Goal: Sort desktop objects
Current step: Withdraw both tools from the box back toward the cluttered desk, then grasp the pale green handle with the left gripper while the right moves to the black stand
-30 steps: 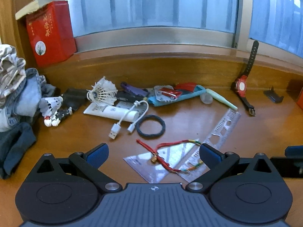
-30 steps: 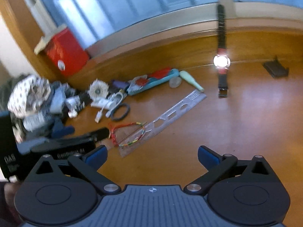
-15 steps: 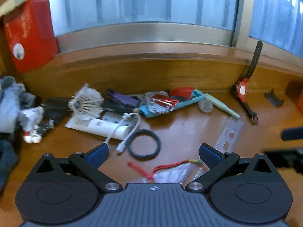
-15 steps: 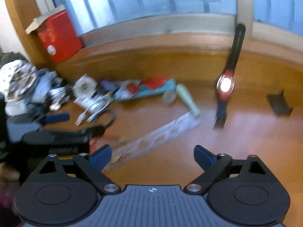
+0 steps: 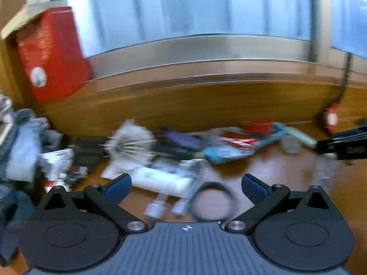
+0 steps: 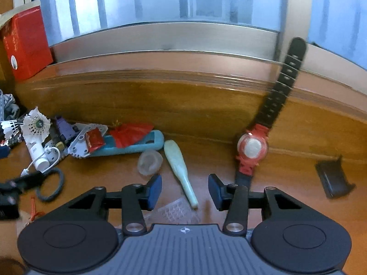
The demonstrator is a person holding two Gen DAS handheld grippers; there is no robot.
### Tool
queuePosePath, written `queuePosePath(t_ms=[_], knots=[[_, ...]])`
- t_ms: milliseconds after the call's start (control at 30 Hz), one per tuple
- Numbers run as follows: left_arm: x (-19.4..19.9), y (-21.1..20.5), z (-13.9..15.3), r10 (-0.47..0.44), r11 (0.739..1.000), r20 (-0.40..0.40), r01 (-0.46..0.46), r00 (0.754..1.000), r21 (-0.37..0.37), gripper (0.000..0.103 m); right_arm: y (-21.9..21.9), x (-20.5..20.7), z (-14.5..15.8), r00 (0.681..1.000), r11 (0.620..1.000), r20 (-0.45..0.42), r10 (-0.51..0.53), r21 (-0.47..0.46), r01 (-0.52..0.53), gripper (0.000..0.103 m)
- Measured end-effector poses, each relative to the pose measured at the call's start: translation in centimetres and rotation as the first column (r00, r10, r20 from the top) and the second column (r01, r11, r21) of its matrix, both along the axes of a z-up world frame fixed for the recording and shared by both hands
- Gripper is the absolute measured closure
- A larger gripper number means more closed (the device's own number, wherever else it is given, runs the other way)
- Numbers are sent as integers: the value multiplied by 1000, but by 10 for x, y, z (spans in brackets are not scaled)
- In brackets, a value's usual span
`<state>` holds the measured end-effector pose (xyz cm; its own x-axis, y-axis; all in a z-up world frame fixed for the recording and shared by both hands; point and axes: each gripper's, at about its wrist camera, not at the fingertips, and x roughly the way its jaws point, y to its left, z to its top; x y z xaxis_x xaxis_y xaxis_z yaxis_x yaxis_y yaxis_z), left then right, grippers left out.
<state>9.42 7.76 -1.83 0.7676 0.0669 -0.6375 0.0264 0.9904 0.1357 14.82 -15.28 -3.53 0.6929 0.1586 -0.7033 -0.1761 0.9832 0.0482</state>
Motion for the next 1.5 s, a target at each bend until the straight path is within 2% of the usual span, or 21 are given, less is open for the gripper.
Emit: queuePosePath(t_ms=[67,233,333,400,500,533,567,700,767,933,1000,1067,1133,1200,1333,1500], knots=[[7,18,-1,23,1000,0,-23,1000,2,0,2,5,-3,1000,1000,8,16,4,-16,55],[24,47,-4,30,998,-44,-32,999,-52,0,3,15,-14,1000,1000,0,27,7,-27,55],[23,45,-5,-5,996,-43,0,999,-94,0,2,16,-18,1000,1000,-1,28,8,-28,53],[23,37,-7,-25,995,-51,20,998,-100,0,3,13,-18,999,999,-3,34,10,-34,56],[22,22,-7,-54,995,-42,51,998,-85,0,5,7,-18,999,999,3,46,1,-46,76],[21,17,-6,-67,995,-34,64,997,-81,0,7,6,-18,999,999,7,52,-7,-52,86],[20,12,-5,-82,993,-26,80,996,-84,0,10,4,-17,998,998,7,59,-11,-59,88],[16,-4,1,-135,985,-8,134,991,-111,0,19,-7,-13,995,995,-10,100,-15,-100,88],[13,-9,0,-159,981,-13,157,987,-117,0,22,-14,-10,987,988,-23,156,-7,-157,89],[1,-17,-3,-228,969,-23,225,973,-100,0,24,-37,-4,935,934,-94,341,142,-327,88],[-4,-18,-5,-260,962,-18,257,965,-92,0,22,-44,1,929,923,-93,359,183,-338,88],[-5,-18,-6,-298,951,-12,296,955,-89,0,17,-50,5,936,930,-82,343,174,-325,82],[-8,-23,-5,-362,928,0,361,932,-94,0,15,-52,7,948,944,-76,310,145,-297,80],[-10,-30,-5,-448,890,10,447,894,-90,0,8,-56,9,961,958,-70,267,130,-257,79],[-11,-49,-10,-612,789,-4,610,791,-78,0,-10,-59,6,982,974,-68,179,152,-167,70],[-8,-69,-23,-746,664,-71,748,662,2,0,-21,-61,0,990,982,-71,123,153,-111,66]])
